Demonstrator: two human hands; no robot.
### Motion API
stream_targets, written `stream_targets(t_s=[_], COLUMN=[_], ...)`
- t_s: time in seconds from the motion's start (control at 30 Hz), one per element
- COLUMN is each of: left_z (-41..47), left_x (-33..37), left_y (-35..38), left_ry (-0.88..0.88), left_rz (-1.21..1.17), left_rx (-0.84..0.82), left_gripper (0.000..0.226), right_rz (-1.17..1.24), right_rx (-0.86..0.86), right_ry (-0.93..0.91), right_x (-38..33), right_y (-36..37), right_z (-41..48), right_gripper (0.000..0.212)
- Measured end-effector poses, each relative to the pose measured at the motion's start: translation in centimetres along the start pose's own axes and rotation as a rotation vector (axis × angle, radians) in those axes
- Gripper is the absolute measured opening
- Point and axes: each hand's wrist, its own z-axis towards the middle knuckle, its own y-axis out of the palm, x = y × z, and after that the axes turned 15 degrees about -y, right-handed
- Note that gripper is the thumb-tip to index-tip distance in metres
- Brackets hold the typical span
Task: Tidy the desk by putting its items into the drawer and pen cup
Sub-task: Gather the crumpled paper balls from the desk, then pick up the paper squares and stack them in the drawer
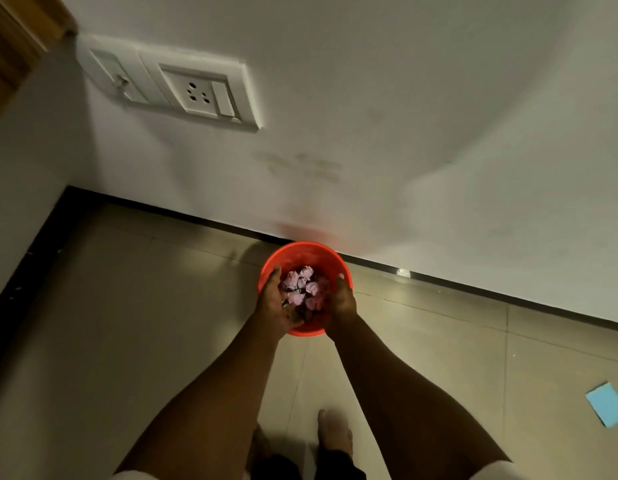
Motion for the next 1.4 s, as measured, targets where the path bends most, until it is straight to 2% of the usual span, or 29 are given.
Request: stream_targets(t_s=[0.07, 0.17, 0.33, 0.53, 0.73, 0.97, 1.17, 1.33, 1.4], left_z=[-1.8, -6.5, -14.3, -19.0, -20.4, -14.6, -4.8, 6.3, 11.9], left_x=[-0.9, -3.2, -8.2, -17.3, -27.8, -41.3, -51.3, -55.3, -56.3], left_y=[0.4, 1.6, 4.0, 6.7, 13.9, 26.1, 36.0, 41.2, 43.0], left_ry=[0.08, 0.115, 0.212, 0.237, 0.297, 0.305, 0.345, 0.298, 0.334], left_rz=[0.043, 0.1, 0.292, 0.519, 0.9, 1.308, 1.598, 1.698, 1.82], left_rx=[0.068, 0.093, 0.086, 0.116, 0.078, 0.024, -0.017, 0.053, 0.068], left_gripper=[0.041, 0.036, 0.017, 0.018, 0.02, 0.012, 0.014, 0.009, 0.012], right_rz=[-0.006, -0.042, -0.102, -0.007, -0.037, -0.013, -0.151, -0.465, -0.605], right_rx=[-0.057, -0.091, -0.069, 0.136, 0.346, 0.596, 0.591, 0.516, 0.493], right_ry=[-0.007, 0.0, -0.117, -0.236, -0.344, -0.311, -0.211, -0.191, -0.198], right_x=[-2.8, -5.7, -9.7, -11.8, -13.2, -14.8, -17.1, -18.3, -18.0], right_y=[0.2, -1.3, -5.4, -14.8, -27.5, -45.8, -61.4, -71.8, -75.6], right_z=[-4.5, -9.7, -18.5, -25.9, -29.9, -29.8, -21.8, -11.9, -6.6], right_gripper=[0.039, 0.025, 0.022, 0.024, 0.02, 0.017, 0.018, 0.018, 0.02])
